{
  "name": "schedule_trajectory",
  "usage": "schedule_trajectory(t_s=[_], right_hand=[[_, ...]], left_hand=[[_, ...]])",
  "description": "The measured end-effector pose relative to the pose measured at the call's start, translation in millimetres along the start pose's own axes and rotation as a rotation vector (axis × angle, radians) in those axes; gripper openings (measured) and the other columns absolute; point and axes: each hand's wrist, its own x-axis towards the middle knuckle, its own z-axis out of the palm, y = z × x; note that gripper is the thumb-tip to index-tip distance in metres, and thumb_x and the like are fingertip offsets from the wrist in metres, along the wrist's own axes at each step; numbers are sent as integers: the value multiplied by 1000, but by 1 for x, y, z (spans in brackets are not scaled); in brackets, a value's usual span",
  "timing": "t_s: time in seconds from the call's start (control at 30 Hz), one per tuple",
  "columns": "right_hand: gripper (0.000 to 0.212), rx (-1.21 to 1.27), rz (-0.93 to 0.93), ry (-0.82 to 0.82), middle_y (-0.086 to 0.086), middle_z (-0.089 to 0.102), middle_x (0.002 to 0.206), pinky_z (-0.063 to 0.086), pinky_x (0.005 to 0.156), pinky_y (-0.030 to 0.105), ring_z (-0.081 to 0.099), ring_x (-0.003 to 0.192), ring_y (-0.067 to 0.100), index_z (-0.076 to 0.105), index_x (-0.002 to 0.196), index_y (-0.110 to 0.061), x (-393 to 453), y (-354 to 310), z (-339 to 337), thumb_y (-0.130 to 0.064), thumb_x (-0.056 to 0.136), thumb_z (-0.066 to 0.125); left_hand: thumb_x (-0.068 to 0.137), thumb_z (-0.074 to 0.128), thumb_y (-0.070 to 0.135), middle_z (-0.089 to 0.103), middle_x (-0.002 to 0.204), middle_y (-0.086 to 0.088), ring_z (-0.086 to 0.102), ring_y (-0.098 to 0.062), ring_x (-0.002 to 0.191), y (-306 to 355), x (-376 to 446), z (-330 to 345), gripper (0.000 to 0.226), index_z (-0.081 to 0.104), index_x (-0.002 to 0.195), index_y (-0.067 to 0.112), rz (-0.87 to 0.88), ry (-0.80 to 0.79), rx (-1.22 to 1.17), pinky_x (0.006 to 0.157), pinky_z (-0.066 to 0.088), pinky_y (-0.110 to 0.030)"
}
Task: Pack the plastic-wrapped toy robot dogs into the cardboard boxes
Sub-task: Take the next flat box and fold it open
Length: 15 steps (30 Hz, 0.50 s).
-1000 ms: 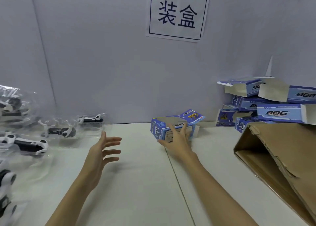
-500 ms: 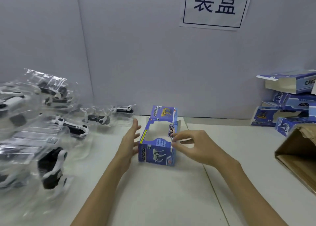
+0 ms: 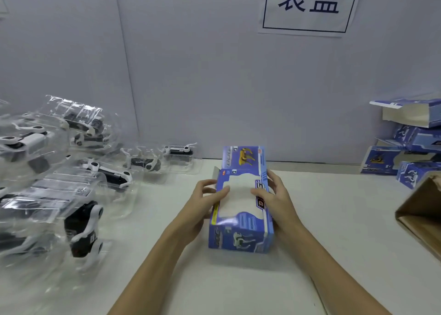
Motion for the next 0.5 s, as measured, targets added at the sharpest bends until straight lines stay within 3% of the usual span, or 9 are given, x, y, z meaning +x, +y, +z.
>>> schedule_trajectory(t_s=[0.1,0.23,0.33,0.4,0.5], right_hand=[[56,-4,-126,-82,6,72,123,63,73,38,75,99,27,56,139,-29,-9,-10,6,-5,89,64],[66,-41,-265,-146,3,63,137,61,91,49,65,121,31,48,137,-45,-17,-24,9,-19,78,61],[67,-116,-257,-220,-2,61,140,53,103,57,61,127,33,42,139,-57,-18,-26,6,-27,81,59],[58,-123,-243,-212,5,60,139,57,97,57,67,118,33,45,141,-47,-19,-24,5,-38,87,62],[40,-172,-227,-164,11,64,132,64,84,50,76,100,26,52,129,-31,-16,-22,5,-51,97,66]], left_hand=[[77,86,55,54,134,-3,74,-20,104,0,-5,6,69,53,135,38,142,82,-38,85,64,-45],[82,76,47,61,145,0,63,-29,127,5,-6,10,67,46,141,50,308,-4,-75,102,56,-55],[90,68,38,68,136,8,68,-26,122,8,-9,9,59,44,143,46,346,-90,-47,101,56,-53],[90,67,39,70,130,4,72,-30,113,7,-11,10,50,46,135,45,343,-116,-59,95,59,-53],[93,68,47,71,129,0,73,-32,111,9,-15,16,35,52,124,43,361,-112,-83,89,62,-49]])
